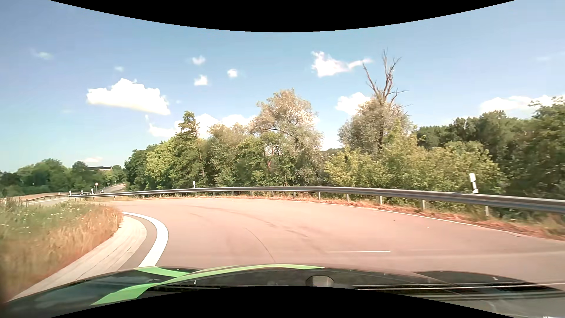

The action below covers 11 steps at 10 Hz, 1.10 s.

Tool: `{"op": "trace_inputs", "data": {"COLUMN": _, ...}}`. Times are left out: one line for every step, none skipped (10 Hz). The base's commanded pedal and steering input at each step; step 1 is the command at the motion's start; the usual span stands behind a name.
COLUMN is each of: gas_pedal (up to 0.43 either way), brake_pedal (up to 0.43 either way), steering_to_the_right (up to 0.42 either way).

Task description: Follow the waypoints while adhering to traffic rules and regulations

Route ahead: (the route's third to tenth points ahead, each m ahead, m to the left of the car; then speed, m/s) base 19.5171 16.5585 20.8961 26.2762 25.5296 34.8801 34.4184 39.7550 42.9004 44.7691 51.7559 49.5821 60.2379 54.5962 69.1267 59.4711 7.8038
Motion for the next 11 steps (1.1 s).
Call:
{"op": "trace_inputs", "data": {"gas_pedal": 0.098, "brake_pedal": 0.0, "steering_to_the_right": -0.2}}
{"op": "trace_inputs", "data": {"gas_pedal": 0.098, "brake_pedal": 0.0, "steering_to_the_right": -0.201}}
{"op": "trace_inputs", "data": {"gas_pedal": 0.098, "brake_pedal": 0.0, "steering_to_the_right": -0.202}}
{"op": "trace_inputs", "data": {"gas_pedal": 0.098, "brake_pedal": 0.0, "steering_to_the_right": -0.205}}
{"op": "trace_inputs", "data": {"gas_pedal": 0.098, "brake_pedal": 0.0, "steering_to_the_right": -0.209}}
{"op": "trace_inputs", "data": {"gas_pedal": 0.087, "brake_pedal": 0.0, "steering_to_the_right": -0.213}}
{"op": "trace_inputs", "data": {"gas_pedal": 0.087, "brake_pedal": 0.0, "steering_to_the_right": -0.217}}
{"op": "trace_inputs", "data": {"gas_pedal": 0.098, "brake_pedal": 0.0, "steering_to_the_right": -0.219}}
{"op": "trace_inputs", "data": {"gas_pedal": 0.098, "brake_pedal": 0.0, "steering_to_the_right": -0.219}}
{"op": "trace_inputs", "data": {"gas_pedal": 0.098, "brake_pedal": 0.0, "steering_to_the_right": -0.221}}
{"op": "trace_inputs", "data": {"gas_pedal": 0.098, "brake_pedal": 0.0, "steering_to_the_right": -0.222}}
